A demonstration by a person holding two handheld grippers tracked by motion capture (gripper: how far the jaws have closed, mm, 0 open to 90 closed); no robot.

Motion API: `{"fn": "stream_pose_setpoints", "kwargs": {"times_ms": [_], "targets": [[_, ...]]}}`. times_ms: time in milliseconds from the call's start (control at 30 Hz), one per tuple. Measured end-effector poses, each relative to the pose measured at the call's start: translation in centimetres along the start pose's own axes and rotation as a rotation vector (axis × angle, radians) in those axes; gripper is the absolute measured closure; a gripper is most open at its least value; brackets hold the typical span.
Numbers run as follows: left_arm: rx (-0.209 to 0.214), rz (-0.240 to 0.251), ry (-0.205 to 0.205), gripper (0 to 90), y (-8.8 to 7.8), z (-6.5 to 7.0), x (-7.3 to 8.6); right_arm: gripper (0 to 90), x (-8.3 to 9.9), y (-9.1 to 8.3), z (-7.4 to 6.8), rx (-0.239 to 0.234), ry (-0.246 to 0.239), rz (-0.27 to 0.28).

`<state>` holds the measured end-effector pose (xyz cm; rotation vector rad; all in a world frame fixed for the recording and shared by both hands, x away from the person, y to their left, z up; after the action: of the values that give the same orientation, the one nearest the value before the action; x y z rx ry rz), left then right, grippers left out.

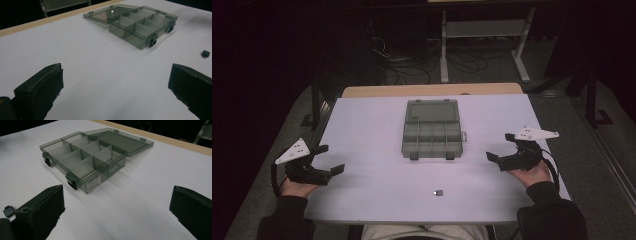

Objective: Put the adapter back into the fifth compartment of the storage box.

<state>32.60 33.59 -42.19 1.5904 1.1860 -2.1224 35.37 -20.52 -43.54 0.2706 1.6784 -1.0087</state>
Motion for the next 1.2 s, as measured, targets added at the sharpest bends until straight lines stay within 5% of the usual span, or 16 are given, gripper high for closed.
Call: {"fn": "stream_pose_setpoints", "kwargs": {"times_ms": [467,1200], "targets": [[0.013,-0.031,0.019,0.0,0.4,0.7,-0.6,0.0,0.1,0.1,-0.2,-0.004,-0.003,-0.013],[0.108,-0.135,0.165,0.0,2.9,5.0,-4.0,0.0,0.0,0.0,-0.3,-0.007,-0.006,-0.015]]}}
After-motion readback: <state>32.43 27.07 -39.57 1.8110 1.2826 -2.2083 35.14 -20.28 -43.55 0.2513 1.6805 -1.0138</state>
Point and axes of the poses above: each handheld gripper's, and its own axes: y roughly forward along the jaws, x roughly out of its underside, z roughly to its right, the point moved 6 cm from there along y, roughly forward along the jaws, and after that the axes turned 3 degrees about -y, right-handed, at the moved point
